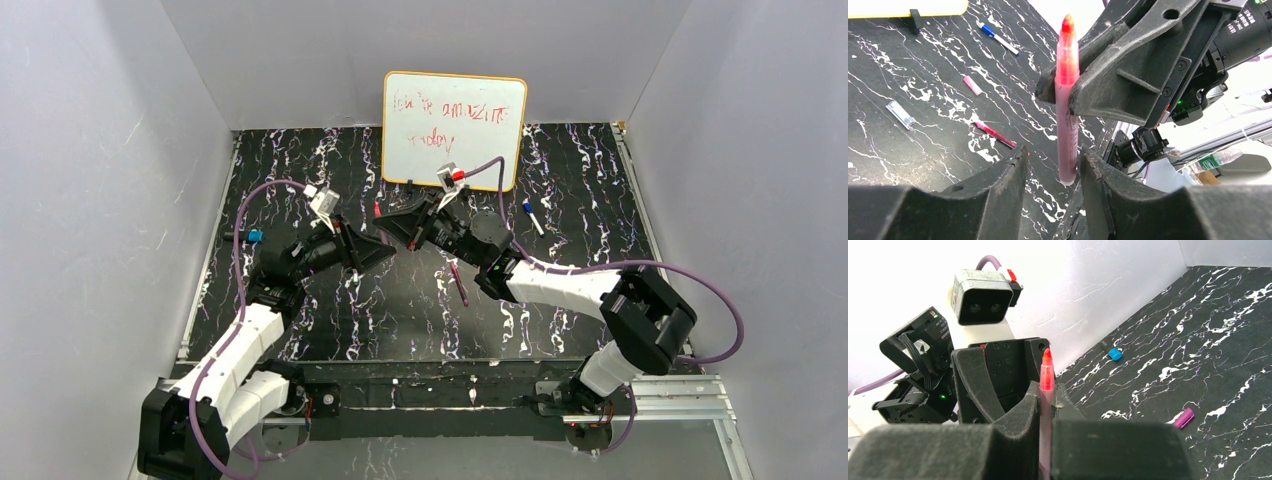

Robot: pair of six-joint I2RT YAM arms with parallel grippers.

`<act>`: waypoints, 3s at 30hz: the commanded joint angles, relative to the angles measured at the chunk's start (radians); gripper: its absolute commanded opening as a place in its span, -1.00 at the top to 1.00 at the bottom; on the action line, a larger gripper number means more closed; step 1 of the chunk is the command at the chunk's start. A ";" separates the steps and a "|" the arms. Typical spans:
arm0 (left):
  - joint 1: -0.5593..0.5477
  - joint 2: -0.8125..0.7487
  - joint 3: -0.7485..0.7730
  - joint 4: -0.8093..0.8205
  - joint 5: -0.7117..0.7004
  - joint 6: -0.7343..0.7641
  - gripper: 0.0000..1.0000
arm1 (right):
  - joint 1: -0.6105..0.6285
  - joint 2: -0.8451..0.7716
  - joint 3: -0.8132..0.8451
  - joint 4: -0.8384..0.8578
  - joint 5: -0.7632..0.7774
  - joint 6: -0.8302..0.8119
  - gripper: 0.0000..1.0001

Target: Insert the pens into the pen caps

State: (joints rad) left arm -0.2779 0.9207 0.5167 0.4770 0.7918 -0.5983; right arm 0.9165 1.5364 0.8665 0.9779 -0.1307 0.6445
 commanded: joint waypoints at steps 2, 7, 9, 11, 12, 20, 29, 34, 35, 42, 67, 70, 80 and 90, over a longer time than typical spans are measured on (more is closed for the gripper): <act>0.005 0.006 0.007 0.071 0.004 -0.036 0.16 | -0.004 0.015 0.023 0.076 -0.013 0.012 0.97; 0.004 0.015 0.009 0.097 0.027 -0.048 0.35 | -0.003 0.030 0.029 0.086 -0.015 0.014 0.97; 0.004 0.021 0.006 0.098 0.041 -0.049 0.55 | -0.003 0.033 0.032 0.087 -0.015 0.014 0.97; 0.004 0.024 0.000 0.097 0.049 -0.051 0.74 | -0.003 0.034 0.033 0.087 -0.015 0.014 0.97; 0.005 0.024 -0.004 0.097 0.052 -0.053 0.82 | -0.002 0.036 0.034 0.087 -0.015 0.013 0.97; 0.005 0.032 -0.027 0.104 0.075 -0.072 1.00 | -0.002 0.021 0.017 0.090 -0.005 0.013 0.97; 0.004 0.032 0.005 -0.085 0.063 0.058 1.00 | -0.002 0.000 -0.020 0.054 -0.002 0.033 0.35; 0.004 0.057 0.057 -0.274 0.046 0.195 1.00 | -0.012 -0.097 -0.094 -0.002 0.160 0.038 -0.21; 0.005 0.063 0.059 -0.285 0.043 0.207 1.00 | -0.019 -0.134 -0.114 -0.030 0.221 0.044 -0.30; 0.005 0.110 0.099 -0.384 0.007 0.294 1.00 | -0.074 -0.407 -0.112 -0.577 0.705 -0.004 -0.97; 0.005 0.083 0.151 -0.588 -0.256 0.442 1.00 | -0.441 0.206 0.662 -1.675 0.435 -0.001 -0.31; 0.005 0.078 0.153 -0.587 -0.254 0.442 1.00 | -0.446 0.234 0.656 -1.641 0.352 -0.083 -0.37; 0.004 0.078 0.156 -0.590 -0.245 0.443 1.00 | -0.432 0.400 0.730 -1.628 0.155 -0.175 -0.29; 0.005 0.088 0.157 -0.597 -0.250 0.452 1.00 | -0.406 0.475 0.728 -1.586 0.168 -0.210 -0.14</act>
State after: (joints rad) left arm -0.2741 1.0214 0.6369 -0.0986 0.5381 -0.1638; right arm 0.4931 2.0006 1.5505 -0.6441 0.0341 0.4641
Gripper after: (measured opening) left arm 0.120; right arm 0.595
